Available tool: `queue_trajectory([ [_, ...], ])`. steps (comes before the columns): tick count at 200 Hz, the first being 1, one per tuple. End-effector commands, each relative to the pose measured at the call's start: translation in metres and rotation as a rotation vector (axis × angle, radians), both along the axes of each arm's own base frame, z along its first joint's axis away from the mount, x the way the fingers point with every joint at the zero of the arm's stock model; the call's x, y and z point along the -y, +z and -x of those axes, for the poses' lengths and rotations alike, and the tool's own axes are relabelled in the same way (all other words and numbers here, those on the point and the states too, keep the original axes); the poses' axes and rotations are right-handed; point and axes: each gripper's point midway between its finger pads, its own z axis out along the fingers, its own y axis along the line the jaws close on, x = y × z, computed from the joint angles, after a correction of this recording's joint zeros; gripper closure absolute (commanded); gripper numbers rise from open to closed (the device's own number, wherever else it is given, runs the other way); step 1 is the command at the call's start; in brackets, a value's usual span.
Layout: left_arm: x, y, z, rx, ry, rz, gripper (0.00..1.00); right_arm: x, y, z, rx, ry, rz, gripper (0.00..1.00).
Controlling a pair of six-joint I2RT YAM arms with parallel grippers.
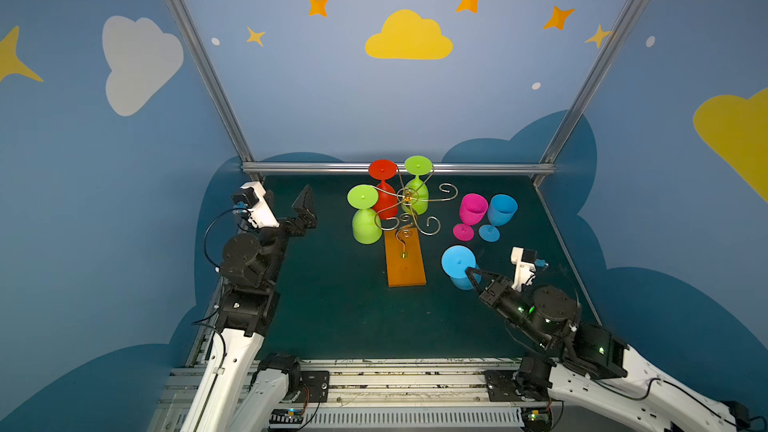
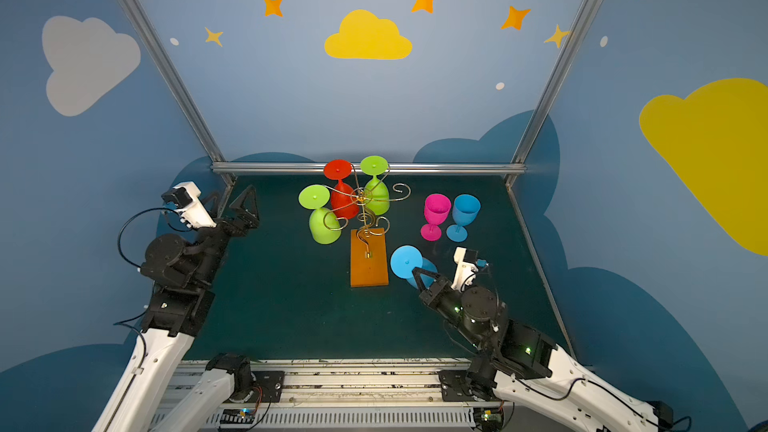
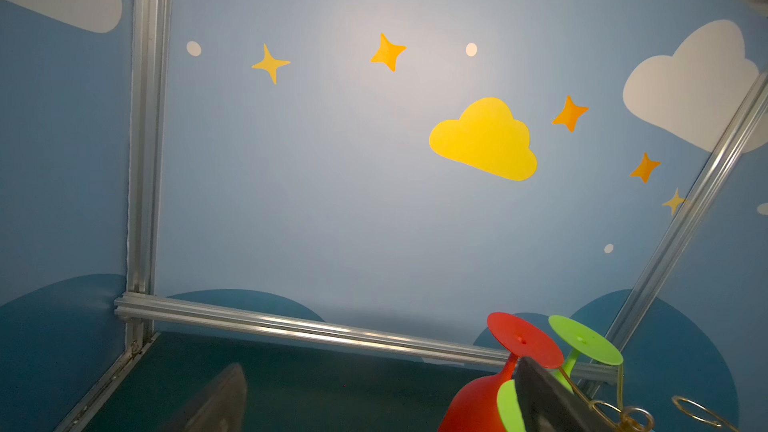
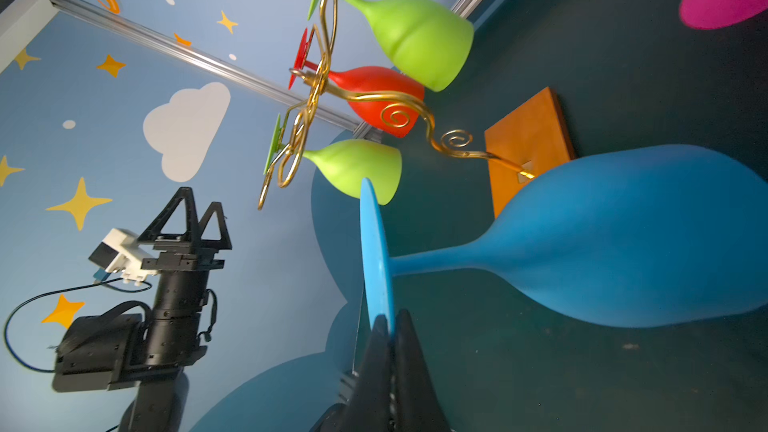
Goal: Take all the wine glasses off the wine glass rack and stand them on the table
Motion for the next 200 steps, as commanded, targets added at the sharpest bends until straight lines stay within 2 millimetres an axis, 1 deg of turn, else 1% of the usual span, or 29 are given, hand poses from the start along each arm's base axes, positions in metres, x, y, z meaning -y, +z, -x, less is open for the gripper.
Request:
queue_trajectory([
  [1, 0.013, 0.009, -0.001, -0.057, -0.098, 0.051, 0.02, 0.032, 0.016, -0.008, 0.087, -0.118, 0.056, 1.00],
  [14, 0.027, 0.012, -0.005, -0.108, -0.178, 0.073, 0.03, 0.041, 0.030, -0.010, 0.136, -0.152, 0.071, 1.00],
  [25, 0.040, 0.016, -0.007, -0.141, -0.257, 0.093, 0.05, 0.044, 0.043, -0.012, 0.176, -0.167, 0.086, 1.00],
  [48, 0.065, 0.027, -0.010, -0.193, -0.412, 0.145, 0.08, 0.041, 0.063, -0.019, 0.229, -0.181, 0.134, 1.00],
  [74, 0.092, 0.046, -0.006, -0.216, -0.599, 0.172, 0.13, 0.040, 0.085, -0.027, 0.294, -0.201, 0.160, 1.00],
  [104, 0.118, 0.067, 0.005, -0.215, -0.804, 0.179, 0.18, 0.037, 0.115, -0.030, 0.372, -0.191, 0.181, 1.00],
  [124, 0.134, 0.076, 0.011, -0.210, -0.924, 0.183, 0.21, 0.029, 0.136, -0.031, 0.417, -0.155, 0.199, 1.00],
  [141, 0.149, 0.078, 0.012, -0.216, -1.009, 0.188, 0.23, 0.020, 0.151, -0.033, 0.449, -0.120, 0.209, 1.00],
  [171, 0.180, 0.080, 0.020, -0.230, -1.157, 0.179, 0.24, 0.002, 0.171, -0.035, 0.487, -0.050, 0.216, 1.00],
  [200, 0.202, 0.089, 0.030, -0.206, -1.251, 0.152, 0.25, -0.009, 0.187, -0.033, 0.523, 0.004, 0.221, 1.00],
])
